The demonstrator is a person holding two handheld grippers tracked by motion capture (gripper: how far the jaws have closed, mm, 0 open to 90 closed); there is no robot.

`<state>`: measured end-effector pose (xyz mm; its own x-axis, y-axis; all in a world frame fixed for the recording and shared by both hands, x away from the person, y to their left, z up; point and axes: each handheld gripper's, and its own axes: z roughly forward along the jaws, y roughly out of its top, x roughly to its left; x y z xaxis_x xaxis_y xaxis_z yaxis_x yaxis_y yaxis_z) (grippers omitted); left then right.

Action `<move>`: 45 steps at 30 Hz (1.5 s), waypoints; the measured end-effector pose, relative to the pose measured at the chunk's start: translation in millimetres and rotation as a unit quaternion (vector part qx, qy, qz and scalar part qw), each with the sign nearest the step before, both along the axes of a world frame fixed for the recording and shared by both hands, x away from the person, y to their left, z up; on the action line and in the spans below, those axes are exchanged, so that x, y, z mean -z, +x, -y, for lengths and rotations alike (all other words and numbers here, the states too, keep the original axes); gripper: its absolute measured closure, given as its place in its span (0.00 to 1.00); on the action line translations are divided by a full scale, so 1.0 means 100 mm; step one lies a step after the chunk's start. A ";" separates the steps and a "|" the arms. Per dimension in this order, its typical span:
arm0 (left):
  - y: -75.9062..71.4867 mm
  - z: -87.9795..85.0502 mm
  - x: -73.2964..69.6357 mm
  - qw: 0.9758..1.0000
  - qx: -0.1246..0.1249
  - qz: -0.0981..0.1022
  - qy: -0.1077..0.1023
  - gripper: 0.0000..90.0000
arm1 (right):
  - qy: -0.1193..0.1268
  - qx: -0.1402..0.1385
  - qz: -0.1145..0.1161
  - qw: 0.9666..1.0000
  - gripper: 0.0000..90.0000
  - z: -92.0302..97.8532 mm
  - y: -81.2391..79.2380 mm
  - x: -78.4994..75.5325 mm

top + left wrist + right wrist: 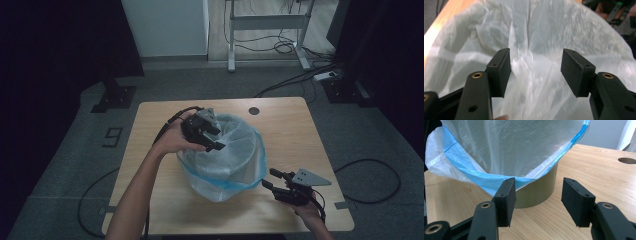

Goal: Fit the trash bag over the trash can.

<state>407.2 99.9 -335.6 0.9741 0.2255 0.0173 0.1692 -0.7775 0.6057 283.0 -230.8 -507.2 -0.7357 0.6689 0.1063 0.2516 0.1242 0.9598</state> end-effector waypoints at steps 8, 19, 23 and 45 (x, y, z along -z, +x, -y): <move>0.00 0.10 0.18 0.996 -0.007 -0.006 0.085 0.51 | -0.003 -0.001 -0.002 1.000 0.49 -0.02 0.00 0.00; -0.01 0.26 0.27 0.992 -0.008 0.000 0.129 0.49 | -0.002 0.002 -0.002 1.000 0.49 0.02 0.00 0.00; -0.04 0.12 0.18 0.997 -0.030 0.013 0.071 0.39 | 0.001 0.006 -0.001 1.000 0.49 0.04 0.00 0.00; -0.81 -0.98 0.04 0.973 -0.143 0.101 -0.153 0.31 | -0.004 0.016 0.003 1.000 0.47 0.04 -0.02 -0.01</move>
